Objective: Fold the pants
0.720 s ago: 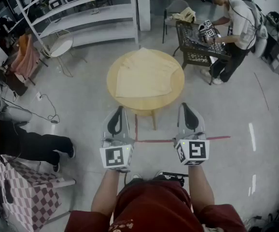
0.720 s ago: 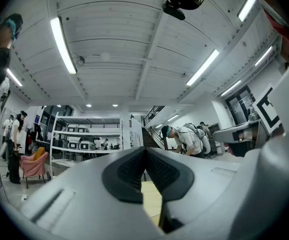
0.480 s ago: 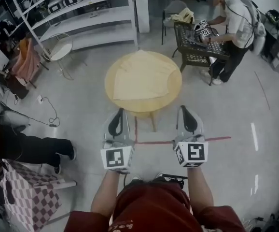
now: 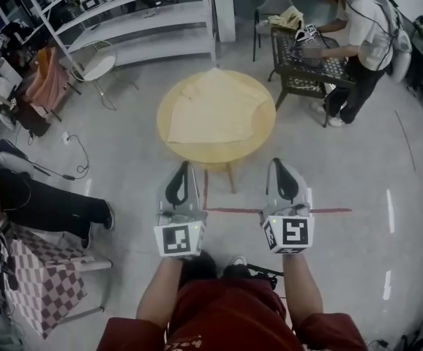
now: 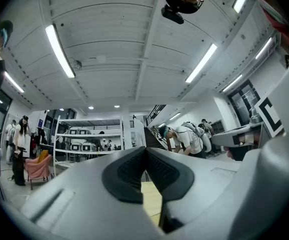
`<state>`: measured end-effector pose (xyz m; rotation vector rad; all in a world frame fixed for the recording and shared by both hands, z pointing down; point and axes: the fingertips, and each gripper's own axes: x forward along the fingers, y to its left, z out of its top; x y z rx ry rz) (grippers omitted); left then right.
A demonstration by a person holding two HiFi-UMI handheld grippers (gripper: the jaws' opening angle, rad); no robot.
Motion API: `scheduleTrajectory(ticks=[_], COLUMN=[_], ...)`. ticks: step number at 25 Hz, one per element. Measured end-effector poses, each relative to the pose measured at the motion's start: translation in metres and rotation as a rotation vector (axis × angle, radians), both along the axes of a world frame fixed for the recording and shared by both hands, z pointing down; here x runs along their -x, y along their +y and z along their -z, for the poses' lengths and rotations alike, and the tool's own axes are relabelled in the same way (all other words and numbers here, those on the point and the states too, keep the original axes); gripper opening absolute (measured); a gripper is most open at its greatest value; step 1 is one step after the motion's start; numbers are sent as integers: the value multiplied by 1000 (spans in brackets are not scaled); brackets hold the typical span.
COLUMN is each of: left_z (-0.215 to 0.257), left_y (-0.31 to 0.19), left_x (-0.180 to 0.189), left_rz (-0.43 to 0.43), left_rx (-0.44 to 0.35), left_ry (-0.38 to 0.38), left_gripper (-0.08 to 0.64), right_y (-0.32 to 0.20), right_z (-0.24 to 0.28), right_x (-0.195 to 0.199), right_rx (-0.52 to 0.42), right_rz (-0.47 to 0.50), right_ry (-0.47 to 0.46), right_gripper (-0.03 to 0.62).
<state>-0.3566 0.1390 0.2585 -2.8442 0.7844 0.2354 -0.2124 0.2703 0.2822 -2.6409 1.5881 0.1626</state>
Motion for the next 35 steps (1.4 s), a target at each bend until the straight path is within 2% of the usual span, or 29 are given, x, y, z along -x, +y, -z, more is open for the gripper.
scheduleTrajectory(ticks=[10,17,26,35], left_z=[-14,-19,-33,-56], left_y=[-9,-20,-60,-125], left_x=[-3,-8,-16,-31], left_rz=[44,35,41,39], left_rx=[19,33,60,99], left_ry=[-5,0,-2,-26], left_gripper=[6,6,6,6], right_y=[-16,-30,-70,-133], right_z=[-14,-18,-27,-47], right_x=[-1,-4,-12,-32], right_rx=[9,29,64,105], right_rz=[35,48,60,56], right_ry=[-8,17,6,-15], right_gripper=[2,2,2,2])
